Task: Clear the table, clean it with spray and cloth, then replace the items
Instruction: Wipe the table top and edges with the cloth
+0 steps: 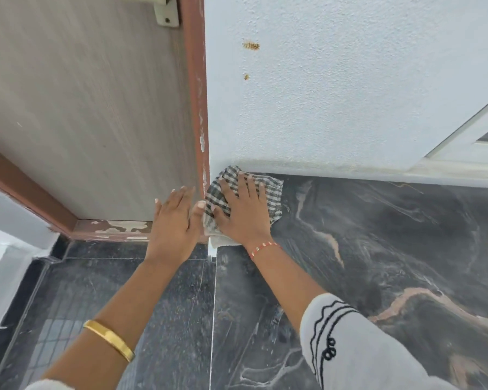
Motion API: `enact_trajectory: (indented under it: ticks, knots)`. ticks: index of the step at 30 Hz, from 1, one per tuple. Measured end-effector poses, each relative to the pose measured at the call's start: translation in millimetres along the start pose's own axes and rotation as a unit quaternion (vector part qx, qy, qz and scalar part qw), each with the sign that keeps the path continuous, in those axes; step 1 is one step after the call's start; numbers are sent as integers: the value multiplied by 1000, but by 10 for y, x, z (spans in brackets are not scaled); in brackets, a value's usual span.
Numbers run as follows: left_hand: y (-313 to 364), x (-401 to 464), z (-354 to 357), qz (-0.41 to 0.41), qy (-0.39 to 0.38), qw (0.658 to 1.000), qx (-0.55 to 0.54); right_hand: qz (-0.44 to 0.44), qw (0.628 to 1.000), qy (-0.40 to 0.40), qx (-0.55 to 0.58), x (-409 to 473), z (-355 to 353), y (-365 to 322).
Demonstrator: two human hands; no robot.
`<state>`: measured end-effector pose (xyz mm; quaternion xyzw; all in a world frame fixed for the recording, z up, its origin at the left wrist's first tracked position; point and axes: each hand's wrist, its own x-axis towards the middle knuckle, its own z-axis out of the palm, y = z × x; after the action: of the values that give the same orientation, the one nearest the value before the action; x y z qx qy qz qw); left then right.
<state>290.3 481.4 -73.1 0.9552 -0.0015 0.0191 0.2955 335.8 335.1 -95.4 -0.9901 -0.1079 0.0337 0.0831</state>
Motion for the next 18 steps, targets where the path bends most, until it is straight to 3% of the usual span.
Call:
enact_trajectory:
  ticks: [5,18]
  knots:
    - [217,-240,241,-46,-1,995,-89,-85,996,31,28,-604,128,29]
    - [212,-134,229,-35,-4,996,-88,-54,998,0,12,-67,35,105]
